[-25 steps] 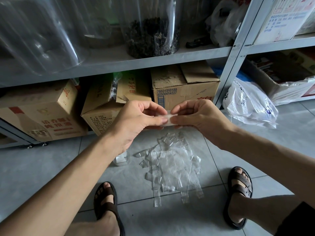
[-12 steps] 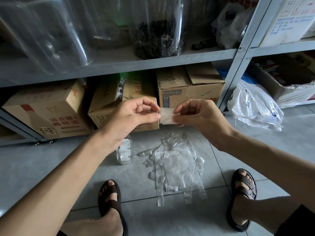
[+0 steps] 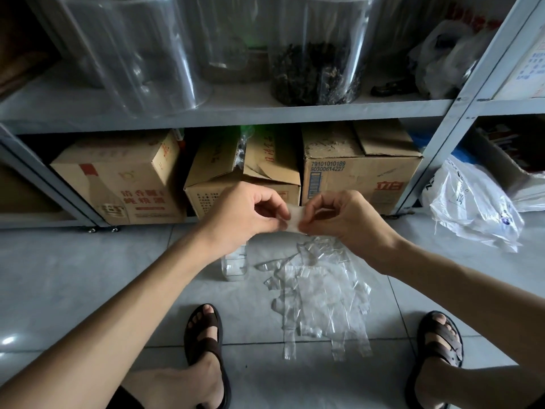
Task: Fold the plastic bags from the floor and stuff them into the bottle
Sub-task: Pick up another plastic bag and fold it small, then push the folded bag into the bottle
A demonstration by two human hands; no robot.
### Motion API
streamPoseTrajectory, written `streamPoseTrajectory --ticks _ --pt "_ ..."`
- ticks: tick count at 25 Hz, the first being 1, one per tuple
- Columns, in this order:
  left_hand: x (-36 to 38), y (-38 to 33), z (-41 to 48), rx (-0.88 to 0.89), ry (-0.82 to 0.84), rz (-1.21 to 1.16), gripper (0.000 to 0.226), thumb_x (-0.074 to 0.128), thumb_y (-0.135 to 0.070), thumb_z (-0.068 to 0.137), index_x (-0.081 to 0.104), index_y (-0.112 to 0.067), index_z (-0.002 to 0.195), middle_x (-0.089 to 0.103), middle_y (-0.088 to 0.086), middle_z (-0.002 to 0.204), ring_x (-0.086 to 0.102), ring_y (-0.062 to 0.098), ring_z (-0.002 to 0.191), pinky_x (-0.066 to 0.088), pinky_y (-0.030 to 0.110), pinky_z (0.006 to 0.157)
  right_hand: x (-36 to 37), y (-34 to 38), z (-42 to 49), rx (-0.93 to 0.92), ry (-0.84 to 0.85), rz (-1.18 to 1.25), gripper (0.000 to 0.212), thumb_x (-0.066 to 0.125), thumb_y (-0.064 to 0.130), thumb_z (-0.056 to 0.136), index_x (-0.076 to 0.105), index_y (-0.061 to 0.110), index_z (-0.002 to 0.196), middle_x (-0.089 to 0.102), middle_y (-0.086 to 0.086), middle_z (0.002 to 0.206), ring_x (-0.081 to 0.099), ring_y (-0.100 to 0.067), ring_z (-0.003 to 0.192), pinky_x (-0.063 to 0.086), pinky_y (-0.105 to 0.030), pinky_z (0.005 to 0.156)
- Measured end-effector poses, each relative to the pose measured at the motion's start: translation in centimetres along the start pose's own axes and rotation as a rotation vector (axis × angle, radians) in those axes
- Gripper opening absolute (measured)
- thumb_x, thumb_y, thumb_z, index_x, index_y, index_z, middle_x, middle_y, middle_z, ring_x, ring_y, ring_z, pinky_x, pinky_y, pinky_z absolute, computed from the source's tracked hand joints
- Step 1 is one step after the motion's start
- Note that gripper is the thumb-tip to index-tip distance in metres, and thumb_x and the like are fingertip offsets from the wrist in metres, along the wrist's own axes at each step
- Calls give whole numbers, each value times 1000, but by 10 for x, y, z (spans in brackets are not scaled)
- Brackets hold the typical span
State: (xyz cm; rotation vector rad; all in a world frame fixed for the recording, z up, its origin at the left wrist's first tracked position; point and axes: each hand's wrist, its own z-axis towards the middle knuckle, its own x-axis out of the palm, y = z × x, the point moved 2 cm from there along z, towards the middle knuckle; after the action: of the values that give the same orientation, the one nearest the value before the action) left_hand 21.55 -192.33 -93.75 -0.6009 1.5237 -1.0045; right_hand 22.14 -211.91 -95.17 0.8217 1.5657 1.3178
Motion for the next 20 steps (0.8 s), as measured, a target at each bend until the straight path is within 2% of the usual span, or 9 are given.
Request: streamPoseTrajectory --ticks 2,5,7,10,13,16,18,20 --pt "-8 10 -4 -18 -7 91 16 84 -5 75 79 -18 83 76 -5 80 72 14 80 57 36 82 11 3 14 -24 93 -117 19 78 -5 76 71 12 73 71 -6 80 64 -15 74 54 -30 75" --pt "-25 22 -5 -31 -35 141 17 85 -7 74 79 -22 80 75 -9 77 70 9 75 57 34 77 32 9 41 -70 191 -300 20 81 1 74 72 18 70 65 14 66 54 1 63 43 -14 65" --pt "-37 32 0 -21 -45 189 19 85 -7 72 78 -24 76 75 -11 75 70 9 76 55 27 74 48 8 60 -102 190 -399 24 84 5 72 71 25 67 62 22 61 54 2 61 40 -7 62" --pt "-49 61 12 -45 -56 197 24 85 -3 70 77 -25 74 75 -11 74 67 2 70 51 17 68 67 -9 90 -96 181 -460 29 86 9 71 70 32 64 64 25 63 59 7 66 41 -5 66" --pt "-45 118 23 -145 -24 116 23 84 2 70 76 -19 75 75 -8 74 66 0 69 52 17 67 90 -48 116 -46 216 -457 27 85 7 71 72 31 66 65 24 68 59 9 64 43 -5 63" --pt "-31 192 30 -257 -6 80 19 82 5 72 75 -12 77 74 -5 76 68 4 72 51 18 68 112 -109 138 -23 233 -478 18 82 2 73 76 18 70 71 10 76 62 3 62 52 -13 62" --pt "-21 254 33 -366 -55 163 18 82 2 73 73 -13 80 73 -5 77 68 11 75 53 24 72 130 -162 151 -41 256 -572 15 77 3 77 77 18 77 74 5 79 66 -6 68 57 -29 68" --pt "-10 317 32 -570 -84 203 20 82 -6 76 69 -13 89 70 -2 78 64 15 72 54 30 72 149 -214 157 -68 309 -728 23 69 4 83 72 23 96 75 2 90 67 -17 73 56 -37 69"
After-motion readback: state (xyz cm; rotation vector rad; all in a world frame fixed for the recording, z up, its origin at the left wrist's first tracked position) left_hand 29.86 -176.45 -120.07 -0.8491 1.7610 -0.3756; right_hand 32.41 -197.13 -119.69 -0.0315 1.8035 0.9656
